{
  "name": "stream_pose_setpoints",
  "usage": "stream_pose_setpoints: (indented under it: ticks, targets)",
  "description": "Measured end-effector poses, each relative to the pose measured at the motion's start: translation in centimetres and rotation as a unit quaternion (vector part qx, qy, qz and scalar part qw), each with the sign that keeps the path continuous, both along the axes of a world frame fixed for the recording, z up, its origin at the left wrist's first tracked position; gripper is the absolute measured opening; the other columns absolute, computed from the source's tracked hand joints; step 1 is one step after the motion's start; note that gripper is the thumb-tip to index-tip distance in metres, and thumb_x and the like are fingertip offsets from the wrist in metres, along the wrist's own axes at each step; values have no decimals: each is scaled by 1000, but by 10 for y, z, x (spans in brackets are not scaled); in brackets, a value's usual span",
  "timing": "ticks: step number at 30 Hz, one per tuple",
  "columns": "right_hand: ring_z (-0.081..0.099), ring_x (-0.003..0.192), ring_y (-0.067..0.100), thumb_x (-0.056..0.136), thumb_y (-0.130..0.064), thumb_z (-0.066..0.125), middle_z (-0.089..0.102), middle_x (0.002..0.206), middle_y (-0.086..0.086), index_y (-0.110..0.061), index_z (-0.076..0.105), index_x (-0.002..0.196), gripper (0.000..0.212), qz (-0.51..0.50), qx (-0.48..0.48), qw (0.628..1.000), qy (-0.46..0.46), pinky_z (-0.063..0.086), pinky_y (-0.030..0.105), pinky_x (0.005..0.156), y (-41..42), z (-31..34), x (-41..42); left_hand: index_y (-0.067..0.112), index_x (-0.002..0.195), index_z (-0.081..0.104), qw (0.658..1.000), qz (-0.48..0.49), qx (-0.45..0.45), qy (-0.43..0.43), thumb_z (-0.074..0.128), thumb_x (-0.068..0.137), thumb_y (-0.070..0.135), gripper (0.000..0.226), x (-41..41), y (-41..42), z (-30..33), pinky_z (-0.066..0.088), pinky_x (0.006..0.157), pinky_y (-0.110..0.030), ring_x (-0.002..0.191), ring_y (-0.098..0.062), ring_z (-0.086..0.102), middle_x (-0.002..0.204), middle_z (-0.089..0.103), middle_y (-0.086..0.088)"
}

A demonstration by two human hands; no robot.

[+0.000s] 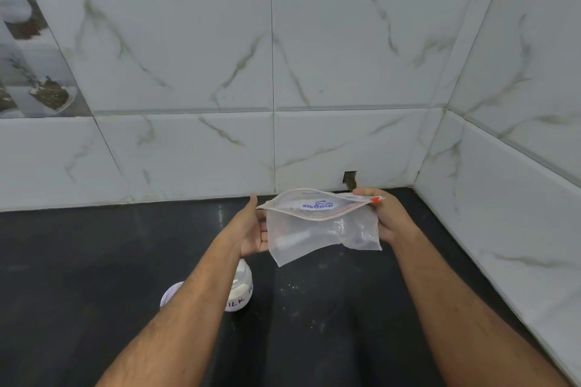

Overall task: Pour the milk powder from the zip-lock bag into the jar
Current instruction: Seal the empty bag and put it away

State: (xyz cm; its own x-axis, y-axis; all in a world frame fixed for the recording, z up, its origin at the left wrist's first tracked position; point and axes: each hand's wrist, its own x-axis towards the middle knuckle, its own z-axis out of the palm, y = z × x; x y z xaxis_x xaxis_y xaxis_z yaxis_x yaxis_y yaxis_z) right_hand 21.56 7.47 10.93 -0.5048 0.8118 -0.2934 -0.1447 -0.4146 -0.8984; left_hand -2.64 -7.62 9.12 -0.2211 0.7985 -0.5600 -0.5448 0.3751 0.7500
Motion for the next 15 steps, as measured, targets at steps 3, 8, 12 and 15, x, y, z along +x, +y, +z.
stream_pose_setpoints:
  ticks: [3,8,12,15]
  targets:
    - [70,80,32,90,-5,66,70,90,16,-11,73,77,16,-18,41,999,-30,59,45,73,-2,-1,8,12,107,74,996,-87,-23,-21,23,78,89,97,5,-3,1,62,75,-42,98,-32,72,110,73,-16]
    - [69,98,36,95,-15,64,67,114,23,-7,70,113,20,-18,12,999,-31,58,50,84,-3,-2,28,7,130,63,986,-164,-17,31,68,91,31,46,14,-7,1,62,75,-33,96,-23,70,123,69,-12]
    - [73,95,34,98,-32,59,70,120,23,-8,74,107,30,41,-75,993,-81,60,47,80,-25,-2,44,7,133,57,988,-143,44,37,60,94,4,39,27,-3,-10,63,71,-35,96,-25,71,123,70,-14]
    - [69,108,39,84,-84,32,70,124,21,-5,73,119,95,62,-176,981,-48,56,53,91,-36,-11,55,10,130,59,984,-135,66,97,58,93,-1,38,35,0,-18,60,67,-33,99,-25,72,120,72,-12]
